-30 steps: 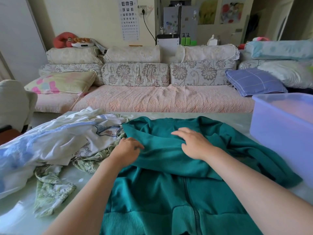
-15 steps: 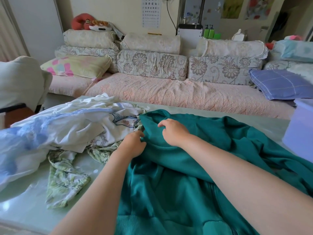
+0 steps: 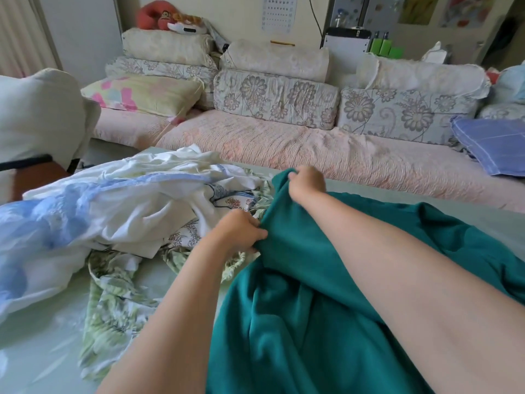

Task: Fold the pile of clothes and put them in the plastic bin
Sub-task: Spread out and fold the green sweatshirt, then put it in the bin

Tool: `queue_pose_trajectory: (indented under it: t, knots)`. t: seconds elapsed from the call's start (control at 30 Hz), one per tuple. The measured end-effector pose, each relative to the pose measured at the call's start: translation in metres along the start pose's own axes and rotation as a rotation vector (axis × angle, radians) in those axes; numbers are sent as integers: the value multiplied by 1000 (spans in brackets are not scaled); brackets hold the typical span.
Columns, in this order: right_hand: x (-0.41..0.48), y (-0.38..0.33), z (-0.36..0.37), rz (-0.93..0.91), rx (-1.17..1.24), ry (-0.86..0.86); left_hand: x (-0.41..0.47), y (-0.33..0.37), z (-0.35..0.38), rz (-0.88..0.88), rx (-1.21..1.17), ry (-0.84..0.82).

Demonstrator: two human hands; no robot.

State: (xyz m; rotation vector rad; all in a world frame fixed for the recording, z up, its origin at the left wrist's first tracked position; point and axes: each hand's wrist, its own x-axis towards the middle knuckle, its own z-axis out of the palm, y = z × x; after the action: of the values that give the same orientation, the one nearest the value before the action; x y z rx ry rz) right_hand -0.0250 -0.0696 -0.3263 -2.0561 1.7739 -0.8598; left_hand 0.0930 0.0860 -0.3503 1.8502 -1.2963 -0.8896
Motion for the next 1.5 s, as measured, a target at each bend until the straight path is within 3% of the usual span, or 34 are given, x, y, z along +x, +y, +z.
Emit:
queue_pose_trajectory:
  t: [0.07, 0.1, 0.2, 0.3, 0.37, 0.53, 0.67, 0.83, 1.17, 1.23, 1.3, 1.4, 1.5]
  knots:
    - [10, -2, -12, 57, 152, 154, 0, 5, -7, -74, -286, 49]
    - [13, -2, -13, 58, 189, 151, 2, 5, -10, -87, -337, 96]
    - [8, -6, -5, 23, 237, -30, 12, -3, -4, -43, -161, 262]
    - [-6, 7, 1, 22, 154, -294, 12, -14, 6, -82, -217, 223]
    - [-16, 22, -4, -15, 12, -353, 10, -15, 5, -100, -243, 194]
    - [-38, 65, -29, -94, -94, -342, 8, -6, -4, 28, 122, 408]
    - [-62, 99, -70, -110, -284, -260, 5, 8, 17, 140, 442, 430]
    - [-97, 134, -116, -39, -556, -285, -8, 36, 58, 373, 592, 245]
    - [-134, 169, -146, 74, -324, -361, -25, 50, 101, 342, 751, 44]
    - [-130, 173, -158, 77, -241, -262, -27, 54, 104, 368, 710, 68]
    - [-120, 174, -178, 33, -210, -47, -30, 61, 109, 453, 647, 169]
    - [-106, 184, -204, -62, -411, 212, -33, 70, 115, 536, 628, 209]
    - [-107, 209, -200, -25, -807, 99, -34, 61, 123, 346, 822, -46]
